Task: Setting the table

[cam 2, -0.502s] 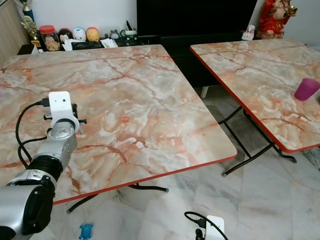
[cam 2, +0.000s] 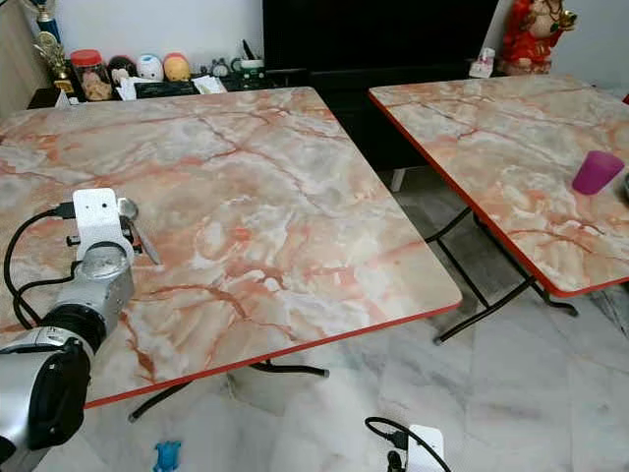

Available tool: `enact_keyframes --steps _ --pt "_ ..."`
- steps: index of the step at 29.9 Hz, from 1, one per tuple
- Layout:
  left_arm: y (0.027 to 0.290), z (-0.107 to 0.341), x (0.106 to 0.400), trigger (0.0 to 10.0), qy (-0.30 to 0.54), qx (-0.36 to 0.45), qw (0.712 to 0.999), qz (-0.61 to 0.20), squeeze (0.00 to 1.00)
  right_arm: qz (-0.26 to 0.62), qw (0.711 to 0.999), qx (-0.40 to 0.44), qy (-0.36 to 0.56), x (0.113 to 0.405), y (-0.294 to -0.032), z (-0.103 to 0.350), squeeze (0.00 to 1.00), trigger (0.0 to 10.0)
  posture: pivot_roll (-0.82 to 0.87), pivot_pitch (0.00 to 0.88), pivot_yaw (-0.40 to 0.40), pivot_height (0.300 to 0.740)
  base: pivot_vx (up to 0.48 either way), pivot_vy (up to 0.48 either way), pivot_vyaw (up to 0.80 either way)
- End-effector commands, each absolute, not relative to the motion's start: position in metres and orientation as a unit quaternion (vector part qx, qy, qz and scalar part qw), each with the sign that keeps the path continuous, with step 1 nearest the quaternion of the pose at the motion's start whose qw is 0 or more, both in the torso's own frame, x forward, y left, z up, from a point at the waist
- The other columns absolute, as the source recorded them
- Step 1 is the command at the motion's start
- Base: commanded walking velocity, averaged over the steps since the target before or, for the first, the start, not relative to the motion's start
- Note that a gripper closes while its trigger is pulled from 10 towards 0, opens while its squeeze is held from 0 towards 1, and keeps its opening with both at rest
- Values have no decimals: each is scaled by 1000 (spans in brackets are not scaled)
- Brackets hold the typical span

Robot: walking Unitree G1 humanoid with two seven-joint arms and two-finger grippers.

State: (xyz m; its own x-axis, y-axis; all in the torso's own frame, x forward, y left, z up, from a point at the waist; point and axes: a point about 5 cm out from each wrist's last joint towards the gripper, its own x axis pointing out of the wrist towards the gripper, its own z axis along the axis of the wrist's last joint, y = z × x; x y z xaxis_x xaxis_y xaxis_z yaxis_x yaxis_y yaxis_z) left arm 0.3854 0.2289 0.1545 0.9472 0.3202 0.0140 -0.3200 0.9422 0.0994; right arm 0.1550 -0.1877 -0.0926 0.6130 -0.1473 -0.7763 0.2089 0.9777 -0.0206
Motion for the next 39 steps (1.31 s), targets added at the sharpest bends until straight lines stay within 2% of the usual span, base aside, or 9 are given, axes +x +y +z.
enact_keyframes --steps 1,10,15,28,39 --pt "224 155 382 10000 -39 49 991 121 0 -109 896 39 428 153 -191 -93 0 10000 76 23 -68 740 0 0 0" --pt "237 137 346 10000 -107 67 988 88 0 -112 899 46 420 152 -190 -92 0 10000 90 17 -63 740 0 0 0" --pt "232 136 330 10000 -135 86 986 47 0 -112 900 46 419 152 -190 -92 0 10000 95 14 -61 740 0 0 0" --pt "212 140 326 10000 -137 61 988 25 0 -111 900 48 419 153 -188 -93 0 10000 101 0 -54 740 0 221 0" --pt "210 143 324 10000 -132 60 989 26 0 -109 900 49 418 153 -188 -92 0 10000 109 1 -56 740 0 305 0"
